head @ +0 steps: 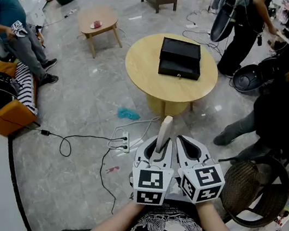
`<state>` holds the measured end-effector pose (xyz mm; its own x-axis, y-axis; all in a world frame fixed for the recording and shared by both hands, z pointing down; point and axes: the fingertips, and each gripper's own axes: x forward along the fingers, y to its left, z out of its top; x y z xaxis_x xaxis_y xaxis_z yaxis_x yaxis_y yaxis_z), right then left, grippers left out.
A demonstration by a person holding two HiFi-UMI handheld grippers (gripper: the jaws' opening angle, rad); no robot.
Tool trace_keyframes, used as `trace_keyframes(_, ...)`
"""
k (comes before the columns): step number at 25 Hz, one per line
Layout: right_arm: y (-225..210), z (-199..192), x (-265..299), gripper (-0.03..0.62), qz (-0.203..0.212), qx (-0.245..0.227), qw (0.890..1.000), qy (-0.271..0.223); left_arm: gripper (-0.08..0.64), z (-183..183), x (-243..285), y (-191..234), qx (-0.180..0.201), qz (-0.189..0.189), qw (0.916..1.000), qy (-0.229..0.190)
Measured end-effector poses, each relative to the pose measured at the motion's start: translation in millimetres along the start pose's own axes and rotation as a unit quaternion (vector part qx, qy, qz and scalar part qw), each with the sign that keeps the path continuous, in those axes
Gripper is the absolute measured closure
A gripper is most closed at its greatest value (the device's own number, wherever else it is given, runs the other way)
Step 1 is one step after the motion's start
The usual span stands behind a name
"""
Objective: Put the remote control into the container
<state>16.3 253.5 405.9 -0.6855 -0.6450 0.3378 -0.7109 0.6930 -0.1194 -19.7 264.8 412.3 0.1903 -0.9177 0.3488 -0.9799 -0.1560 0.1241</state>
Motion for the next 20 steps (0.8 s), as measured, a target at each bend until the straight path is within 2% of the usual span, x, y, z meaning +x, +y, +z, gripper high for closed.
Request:
trace_keyframes(10, 13.5, -0.6, 1.8, 0.571, -0.005, 0.003, 1.0, -0.002, 0.449, -3.7, -10.2, 9.2, -0.009, -0.007, 0.9999, 0.0)
trace_keyframes(20, 5.7, -1.3, 8.5, 0.571, -0.014, 0.0, 1.0, 0.002, 0.449, -0.5, 1.2, 11.2, -0.01, -0.018, 0.9998, -0.003)
